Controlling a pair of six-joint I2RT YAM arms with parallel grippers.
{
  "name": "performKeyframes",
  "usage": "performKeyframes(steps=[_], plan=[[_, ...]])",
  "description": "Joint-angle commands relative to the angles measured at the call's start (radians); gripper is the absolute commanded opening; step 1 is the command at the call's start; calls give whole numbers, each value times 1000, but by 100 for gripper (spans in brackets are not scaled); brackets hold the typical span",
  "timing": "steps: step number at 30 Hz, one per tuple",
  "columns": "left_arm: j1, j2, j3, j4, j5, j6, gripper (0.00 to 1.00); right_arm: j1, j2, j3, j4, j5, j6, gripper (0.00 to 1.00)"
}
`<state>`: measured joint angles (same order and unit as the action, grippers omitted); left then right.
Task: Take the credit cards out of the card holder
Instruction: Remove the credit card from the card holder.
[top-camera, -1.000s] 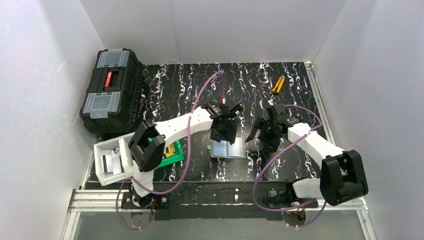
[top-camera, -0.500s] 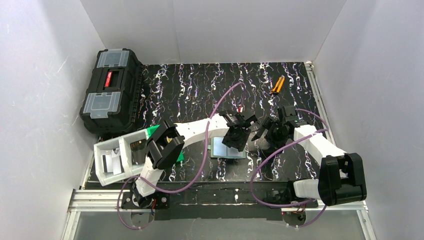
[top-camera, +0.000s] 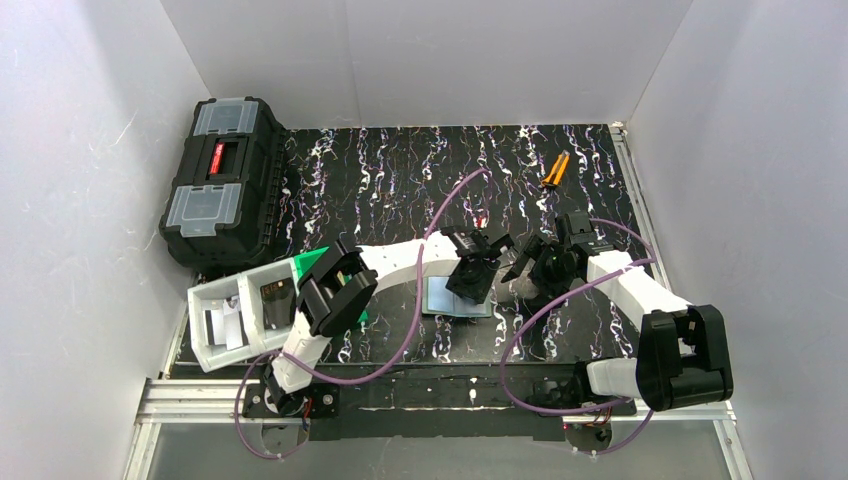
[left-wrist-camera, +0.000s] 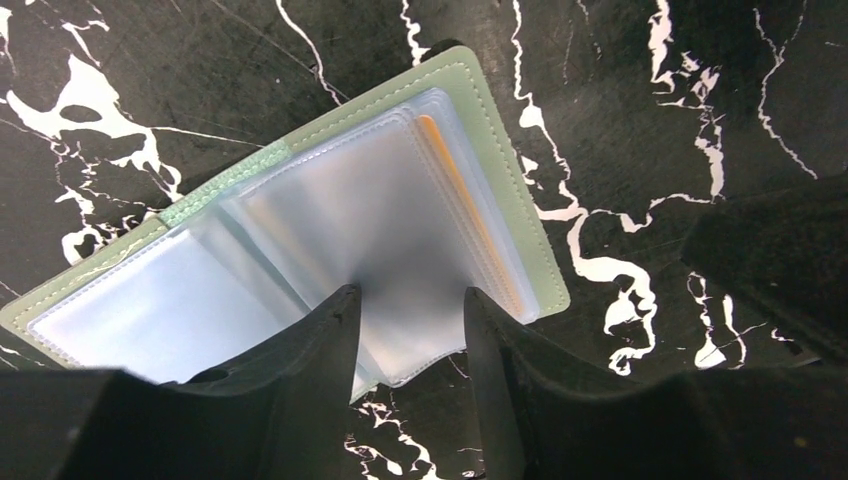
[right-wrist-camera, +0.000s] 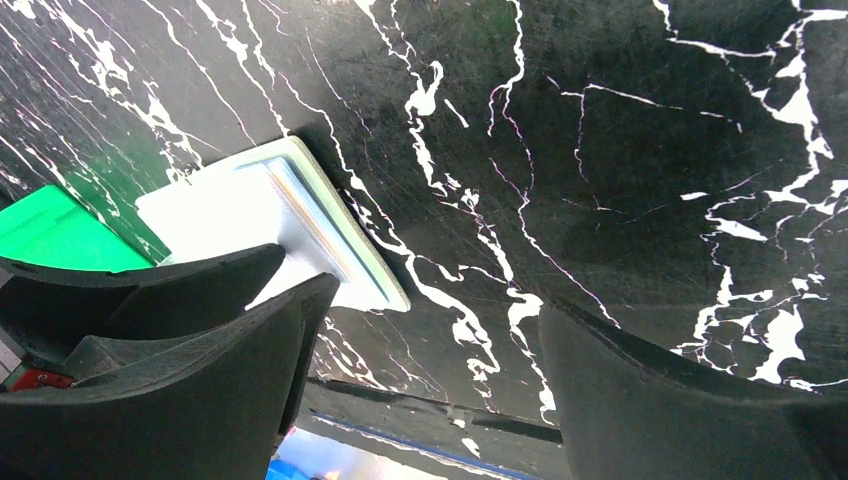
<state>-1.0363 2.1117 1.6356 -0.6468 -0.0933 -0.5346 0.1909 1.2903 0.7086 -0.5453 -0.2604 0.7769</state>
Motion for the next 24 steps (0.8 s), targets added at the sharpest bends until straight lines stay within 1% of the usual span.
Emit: performKeyframes(steps=[1, 3, 9, 13, 18, 24], plan=[[-4, 3, -70, -6, -42, -3, 38, -4, 6, -6, 25, -16, -16, 93], [-4, 6, -82, -11, -56, -7, 33, -4, 10, -6, 27, -17, -20, 93], [-4, 5, -96, -13, -66, -12, 11, -2, 14, -4, 24, -20, -25, 93], [-1, -11, -98, -13, -65, -11, 1, -1, 20, 0, 27, -36, -32, 92], [27, -69, -129, 16, -31, -26, 0, 37, 37, 20, 32, -53, -36, 87], [86, -170, -216, 108, 70, -61, 0, 138, 68, 75, 42, -70, -4, 74]])
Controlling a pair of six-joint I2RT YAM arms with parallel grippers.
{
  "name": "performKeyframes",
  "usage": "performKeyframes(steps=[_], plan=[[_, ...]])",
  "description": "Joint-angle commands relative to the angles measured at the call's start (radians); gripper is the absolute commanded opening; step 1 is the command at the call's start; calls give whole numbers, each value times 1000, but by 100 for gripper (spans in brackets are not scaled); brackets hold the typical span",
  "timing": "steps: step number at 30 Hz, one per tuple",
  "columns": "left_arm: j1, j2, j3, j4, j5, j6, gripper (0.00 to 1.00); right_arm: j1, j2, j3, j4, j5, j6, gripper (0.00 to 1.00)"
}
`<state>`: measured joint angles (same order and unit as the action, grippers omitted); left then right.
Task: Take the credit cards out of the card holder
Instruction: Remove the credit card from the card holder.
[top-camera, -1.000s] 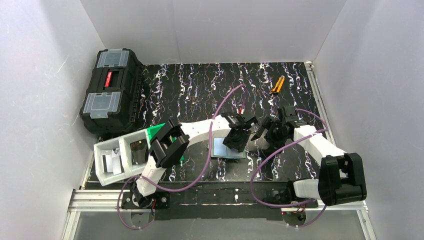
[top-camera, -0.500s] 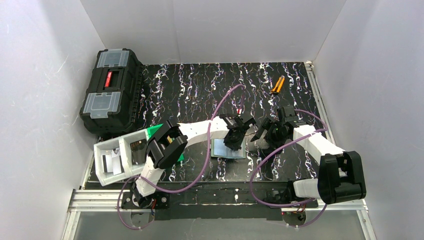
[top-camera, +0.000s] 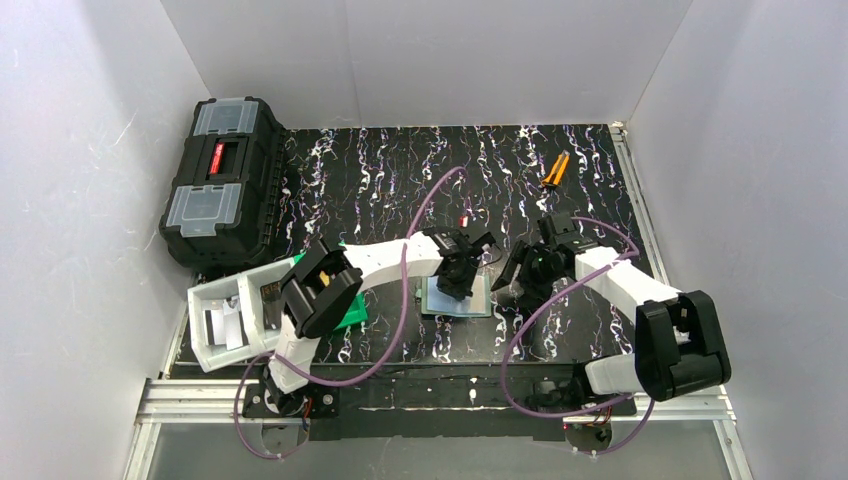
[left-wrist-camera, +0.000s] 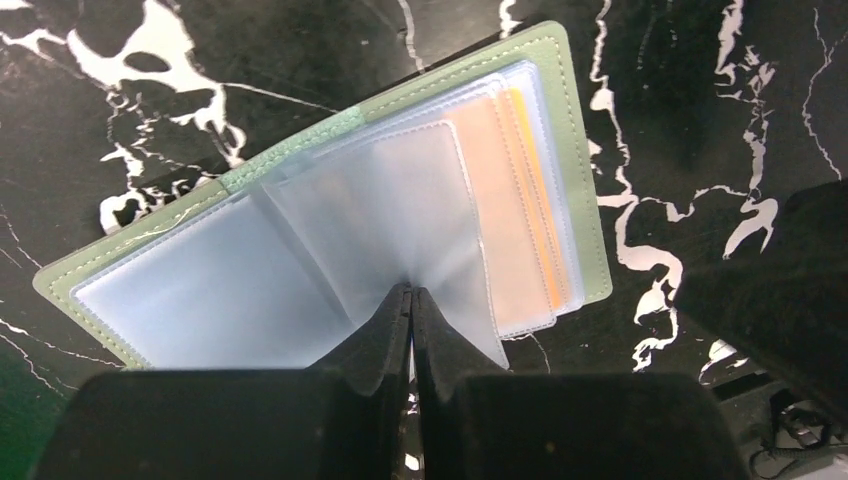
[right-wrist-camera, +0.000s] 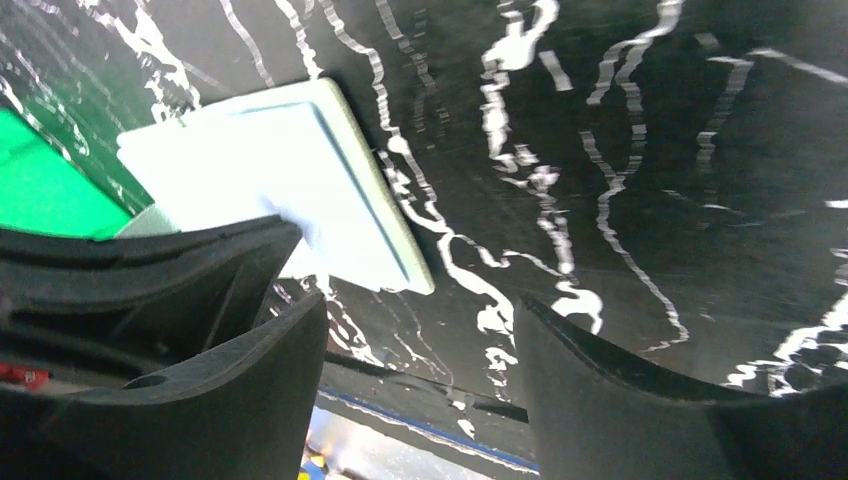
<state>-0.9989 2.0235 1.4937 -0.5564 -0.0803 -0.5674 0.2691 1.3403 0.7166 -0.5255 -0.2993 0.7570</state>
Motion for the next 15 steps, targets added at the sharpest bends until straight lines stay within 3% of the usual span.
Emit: performKeyframes(steps=[1, 9, 15], plan=[[59, -94, -90, 36, 74, -36, 0, 77, 25, 77, 27, -37, 25, 73], [98, -151, -166, 114, 167, -68, 0, 165, 108, 128, 75, -84, 74, 45], [118, -185, -200, 145, 194, -80, 0, 211, 164, 180, 83, -82, 79, 42]])
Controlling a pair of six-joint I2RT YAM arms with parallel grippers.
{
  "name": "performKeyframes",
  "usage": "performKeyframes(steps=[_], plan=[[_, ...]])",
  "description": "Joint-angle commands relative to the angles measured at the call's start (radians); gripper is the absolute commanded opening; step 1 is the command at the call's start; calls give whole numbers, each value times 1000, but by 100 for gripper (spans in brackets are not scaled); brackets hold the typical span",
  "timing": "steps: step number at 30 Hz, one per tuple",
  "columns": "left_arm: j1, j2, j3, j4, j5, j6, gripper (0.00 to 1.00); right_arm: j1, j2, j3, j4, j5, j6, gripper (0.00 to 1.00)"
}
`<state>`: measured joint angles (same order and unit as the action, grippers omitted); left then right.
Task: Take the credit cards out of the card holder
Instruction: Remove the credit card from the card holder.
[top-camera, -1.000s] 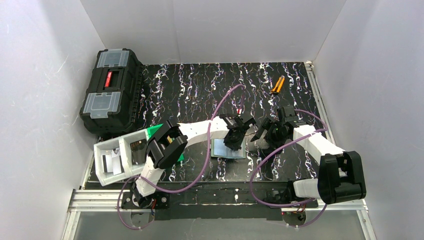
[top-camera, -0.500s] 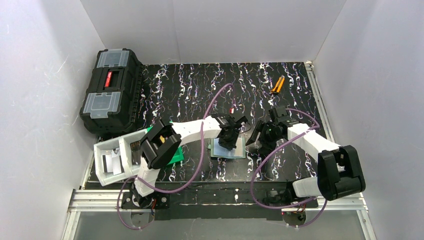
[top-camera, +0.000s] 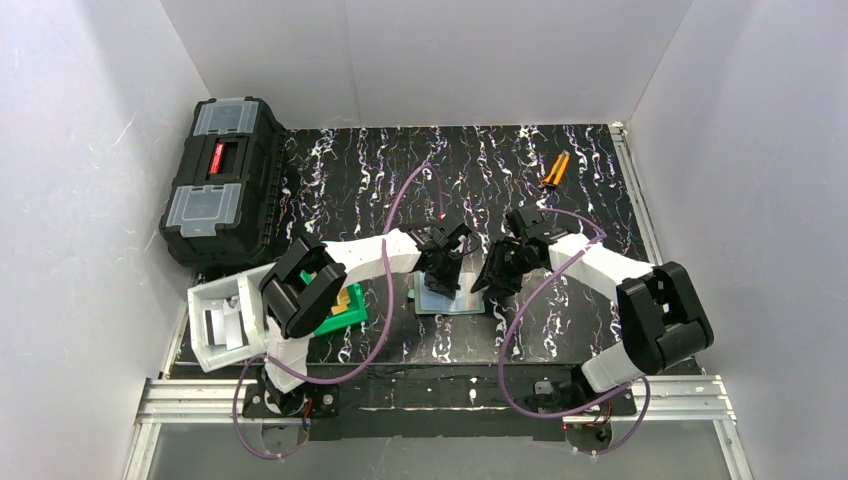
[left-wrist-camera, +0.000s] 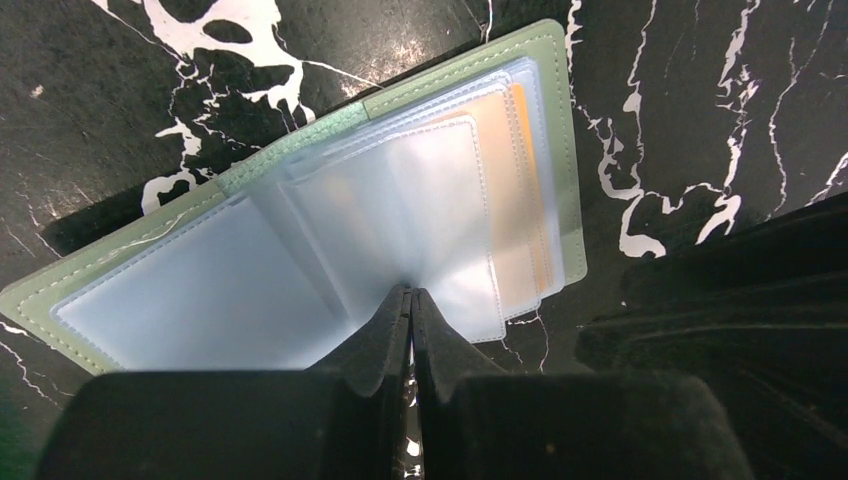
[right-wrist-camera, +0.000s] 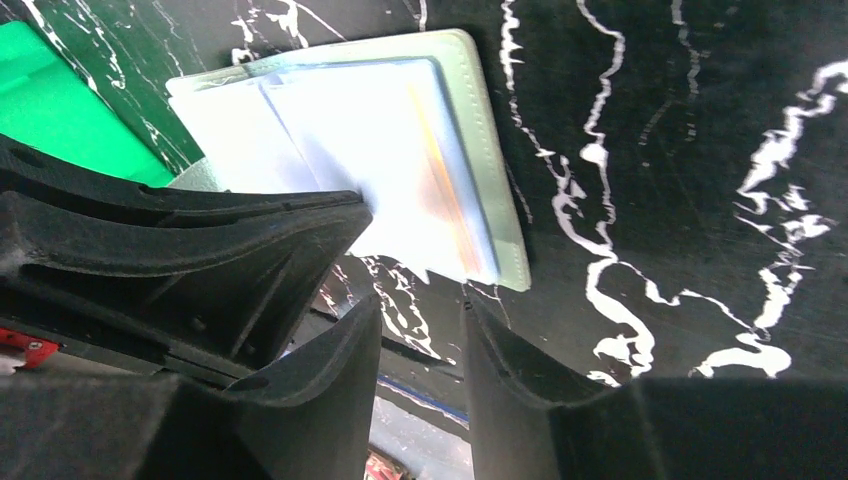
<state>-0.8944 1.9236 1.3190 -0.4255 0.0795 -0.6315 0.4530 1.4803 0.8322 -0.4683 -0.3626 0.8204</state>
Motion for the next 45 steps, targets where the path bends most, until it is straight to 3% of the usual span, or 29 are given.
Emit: performKeyframes(steps=[1, 14, 23, 45], plan=[[17, -88, -31, 19, 39, -19, 0, 32, 34, 69, 29, -17, 16, 41], [35, -94, -49, 29, 67, -23, 0, 69, 151, 78, 65, -14, 10, 40], [38, -95, -71, -4, 9, 0, 0, 84, 180, 80, 72, -16, 12, 40], [58, -103, -158, 34, -26, -4, 0, 113, 162, 135, 19, 14, 3, 40]])
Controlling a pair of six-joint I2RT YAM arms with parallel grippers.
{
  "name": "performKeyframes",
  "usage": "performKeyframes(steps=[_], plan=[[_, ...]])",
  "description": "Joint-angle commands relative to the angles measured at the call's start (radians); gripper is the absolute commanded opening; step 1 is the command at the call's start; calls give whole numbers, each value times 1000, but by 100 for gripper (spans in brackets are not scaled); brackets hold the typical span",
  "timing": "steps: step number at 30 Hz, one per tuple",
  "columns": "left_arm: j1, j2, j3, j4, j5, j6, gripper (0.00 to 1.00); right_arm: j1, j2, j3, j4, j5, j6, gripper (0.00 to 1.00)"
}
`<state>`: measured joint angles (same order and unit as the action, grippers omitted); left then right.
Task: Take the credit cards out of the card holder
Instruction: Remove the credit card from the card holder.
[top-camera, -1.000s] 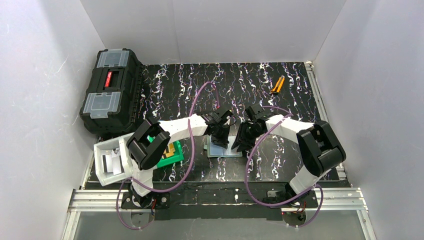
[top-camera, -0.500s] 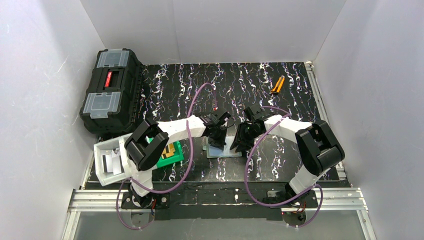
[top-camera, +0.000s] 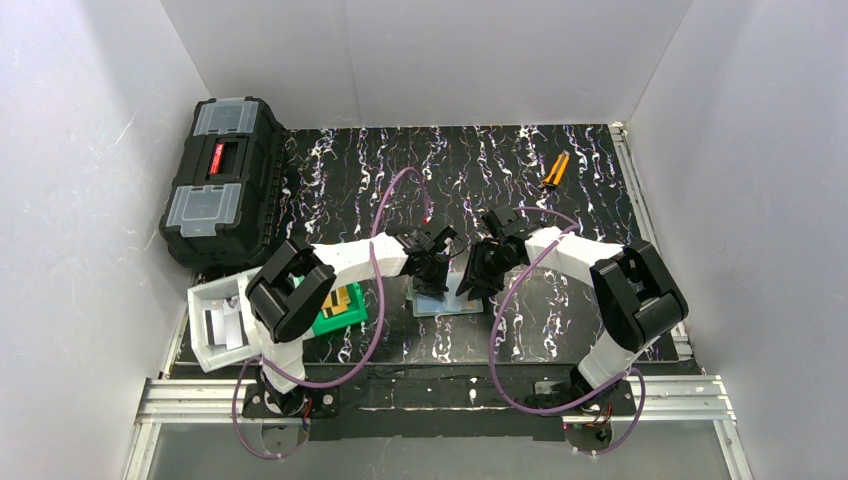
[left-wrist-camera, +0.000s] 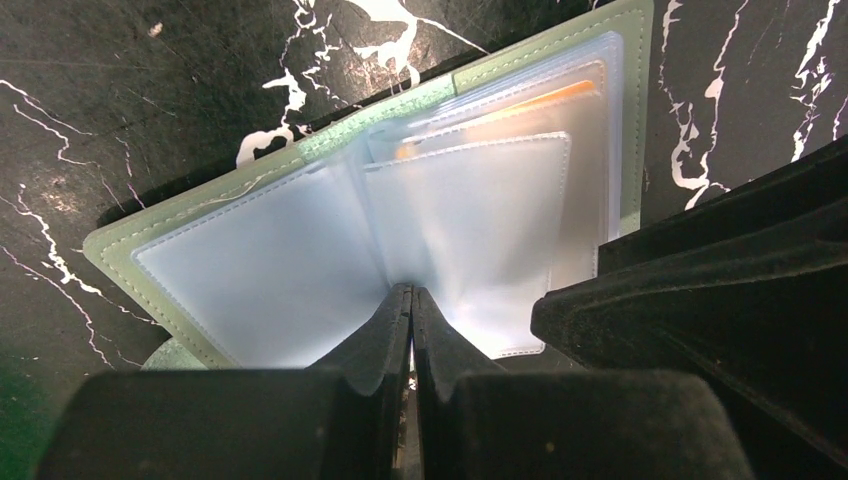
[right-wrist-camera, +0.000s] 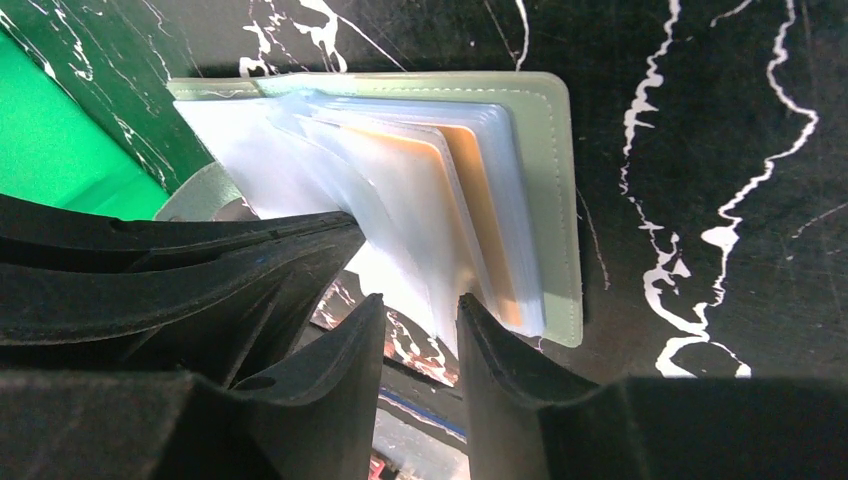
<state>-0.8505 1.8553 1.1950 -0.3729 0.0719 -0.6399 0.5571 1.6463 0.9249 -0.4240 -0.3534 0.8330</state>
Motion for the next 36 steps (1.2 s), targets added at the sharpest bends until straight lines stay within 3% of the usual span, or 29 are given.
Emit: performKeyframes(steps=[1, 9, 18, 22, 26, 31, 36], plan=[[16, -35, -37, -16, -17, 3, 0, 10, -2, 43, -25, 4, -9, 40], [22, -51, -46, -5, -1, 0, 0, 16, 22, 60, -22, -1, -10, 39], [24, -98, -12, -22, 24, 12, 0, 15, 30, 66, -21, -6, -8, 15], [25, -127, 8, -49, 22, 11, 2, 15, 13, 74, -32, -2, -10, 11], [26, -157, 34, -114, -26, 13, 9, 15, 3, 89, -44, -4, -15, 12], [34, -172, 35, -215, -110, -1, 9, 20, -4, 112, -45, -17, -23, 30], [48, -220, -9, -221, -121, -18, 9, 35, 14, 151, -53, -28, -26, 36]])
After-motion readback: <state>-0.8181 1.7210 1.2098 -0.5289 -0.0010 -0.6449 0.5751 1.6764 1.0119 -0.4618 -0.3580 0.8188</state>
